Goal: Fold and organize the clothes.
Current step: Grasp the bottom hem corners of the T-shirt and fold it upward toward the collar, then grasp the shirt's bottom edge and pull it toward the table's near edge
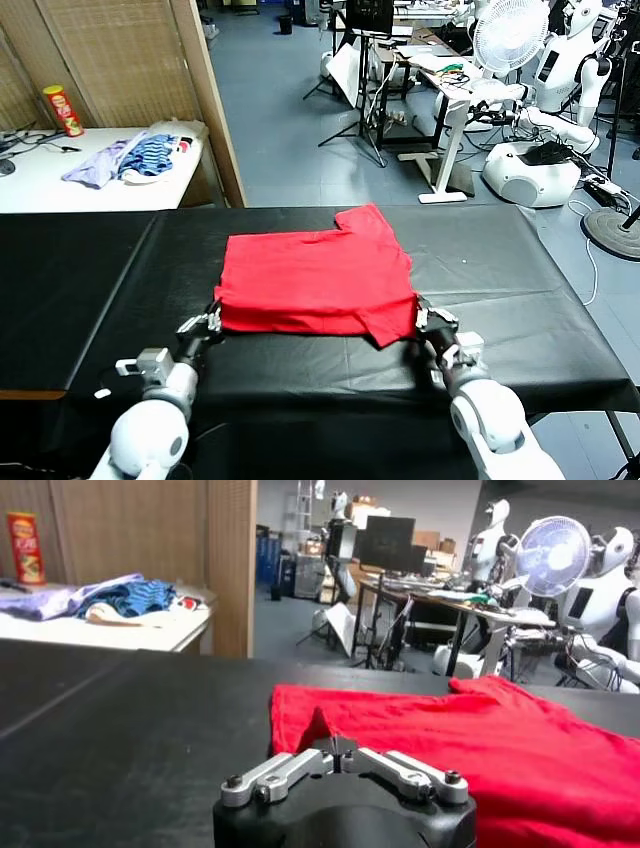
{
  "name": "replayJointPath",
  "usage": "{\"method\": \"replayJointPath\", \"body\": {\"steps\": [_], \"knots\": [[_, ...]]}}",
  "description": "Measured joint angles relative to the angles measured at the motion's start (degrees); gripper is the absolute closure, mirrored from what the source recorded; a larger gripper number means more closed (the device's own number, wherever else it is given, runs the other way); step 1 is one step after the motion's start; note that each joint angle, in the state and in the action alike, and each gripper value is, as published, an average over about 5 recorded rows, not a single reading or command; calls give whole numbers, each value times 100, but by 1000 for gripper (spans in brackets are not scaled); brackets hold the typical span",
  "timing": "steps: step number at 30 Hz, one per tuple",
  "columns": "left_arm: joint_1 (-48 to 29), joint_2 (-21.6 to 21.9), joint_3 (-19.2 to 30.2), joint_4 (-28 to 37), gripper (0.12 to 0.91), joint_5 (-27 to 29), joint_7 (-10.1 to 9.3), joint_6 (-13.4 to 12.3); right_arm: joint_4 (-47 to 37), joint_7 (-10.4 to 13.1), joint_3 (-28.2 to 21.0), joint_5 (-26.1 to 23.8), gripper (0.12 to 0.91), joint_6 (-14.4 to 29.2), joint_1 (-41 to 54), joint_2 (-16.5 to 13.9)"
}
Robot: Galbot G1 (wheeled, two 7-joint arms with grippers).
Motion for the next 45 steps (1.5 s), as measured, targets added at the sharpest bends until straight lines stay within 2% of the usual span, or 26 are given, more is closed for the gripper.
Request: {"method": "replayJointPath", "body": {"steps": [3, 5, 6, 10, 13, 16, 20, 24, 27, 29, 32, 34, 38, 40, 45], "knots": [[-69, -8, 15, 97, 896, 56, -43, 4, 287, -7, 78, 16, 541, -175, -192, -77], [-51, -2, 10, 110, 846, 90, -43, 3, 516, -23, 136, 34, 457, -258, -354, -140], [-27, 1, 3, 106, 804, 112, -41, 3, 625, -34, 165, 40, 392, -285, -440, -173], [124, 17, -42, 63, 577, 164, -20, 9, 913, -64, 290, 48, 253, -309, -796, -260], [264, 26, -61, 18, 411, 152, 22, 91, 966, -63, 371, 50, 230, -290, -1021, -267], [393, 23, -93, -45, 282, 79, 86, 252, 982, -65, 413, 53, 229, -268, -1187, -251], [497, 16, -159, -64, 236, -5, 127, 327, 978, -65, 425, 52, 278, -249, -1290, -212], [513, 21, -226, -4, 232, -200, 131, 344, 913, -65, 400, 52, 420, -260, -1299, -159], [520, 25, -263, 46, 250, -326, 156, 345, 847, -63, 380, 59, 566, -271, -1300, -116], [535, 26, -278, 73, 311, -371, 204, 337, 813, -53, 376, 70, 679, -280, -1298, -88], [572, 25, -287, 94, 469, -398, 285, 325, 798, -8, 380, 130, 811, -296, -1293, -57], [597, 25, -287, 96, 587, -404, 332, 323, 829, 39, 393, 208, 864, -351, -1295, -54], [649, 34, -284, 67, 805, -313, 372, 340, 982, 184, 437, 389, 891, -620, -1334, -115], [687, 60, -285, 24, 877, -182, 344, 360, 1094, 268, 461, 474, 890, -784, -1374, -168], [868, 191, -342, -165, 904, 212, 177, 480, 1438, 356, 500, 562, 890, -1133, -1564, -313]]}}
